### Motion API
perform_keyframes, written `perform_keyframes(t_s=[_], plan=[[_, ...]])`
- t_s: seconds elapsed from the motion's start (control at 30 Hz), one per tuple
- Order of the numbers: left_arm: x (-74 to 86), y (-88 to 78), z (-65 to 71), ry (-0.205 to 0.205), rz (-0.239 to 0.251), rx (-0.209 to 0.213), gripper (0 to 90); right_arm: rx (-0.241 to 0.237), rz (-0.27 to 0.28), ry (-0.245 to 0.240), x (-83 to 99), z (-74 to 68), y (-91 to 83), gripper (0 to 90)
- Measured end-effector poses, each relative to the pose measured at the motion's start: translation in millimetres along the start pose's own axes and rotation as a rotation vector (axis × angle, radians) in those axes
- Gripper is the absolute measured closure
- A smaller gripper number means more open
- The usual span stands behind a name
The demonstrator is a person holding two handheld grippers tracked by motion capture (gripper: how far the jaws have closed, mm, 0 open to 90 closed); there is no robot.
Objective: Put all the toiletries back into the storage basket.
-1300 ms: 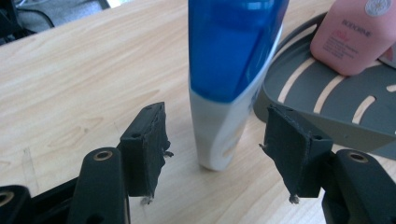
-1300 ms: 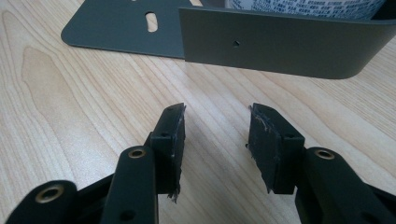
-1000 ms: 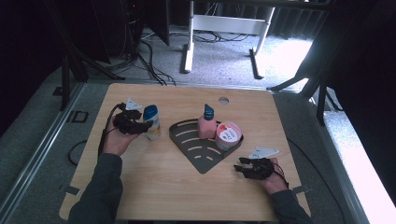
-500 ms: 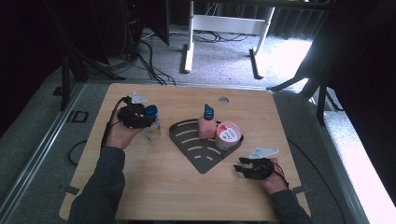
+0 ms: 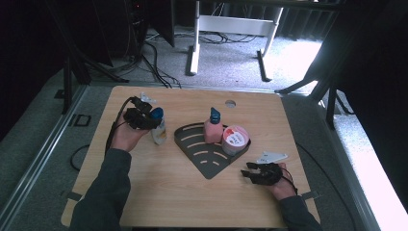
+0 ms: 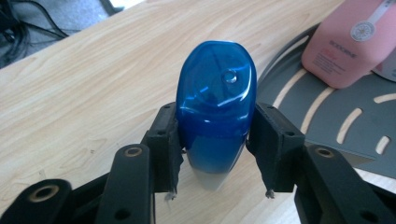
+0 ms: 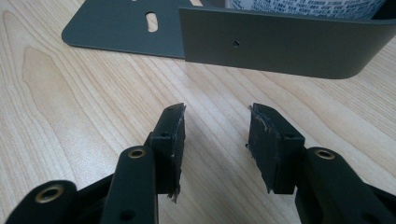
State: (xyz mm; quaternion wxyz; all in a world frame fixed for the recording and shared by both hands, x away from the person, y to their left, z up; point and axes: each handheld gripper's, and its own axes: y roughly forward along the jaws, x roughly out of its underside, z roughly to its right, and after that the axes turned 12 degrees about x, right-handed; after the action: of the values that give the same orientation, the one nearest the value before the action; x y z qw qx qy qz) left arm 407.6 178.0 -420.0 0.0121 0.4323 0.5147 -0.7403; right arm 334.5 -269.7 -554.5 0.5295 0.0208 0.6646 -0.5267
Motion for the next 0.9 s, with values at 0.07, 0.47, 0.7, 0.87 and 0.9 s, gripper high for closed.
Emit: perform_keyframes(t_s=[0.07, 0.47, 0.7, 0.87, 0.9], plan=[[-0.8, 0.1, 0.1, -0.001, -0.004, 0.000, 56.1, 0.000, 0.000, 0.000, 0.0, -0.1, 0.0, 55.5], [-13.1, 3.0, -1.2, -0.003, -0.091, -0.009, 54.7, -0.002, 0.000, 0.001, 0.0, -0.1, 0.0, 55.4], [-17.4, 6.2, -3.0, -0.013, -0.117, 0.000, 54.4, -0.002, 0.000, 0.000, 0.0, 0.0, 0.0, 55.4], [-21.8, 8.2, -4.5, -0.011, -0.144, 0.003, 54.0, -0.002, -0.001, 0.000, -0.1, 0.0, 0.0, 55.4], [-22.6, 8.6, -4.9, -0.009, -0.148, 0.004, 53.8, -0.002, 0.000, 0.000, -0.1, 0.0, 0.0, 55.4]])
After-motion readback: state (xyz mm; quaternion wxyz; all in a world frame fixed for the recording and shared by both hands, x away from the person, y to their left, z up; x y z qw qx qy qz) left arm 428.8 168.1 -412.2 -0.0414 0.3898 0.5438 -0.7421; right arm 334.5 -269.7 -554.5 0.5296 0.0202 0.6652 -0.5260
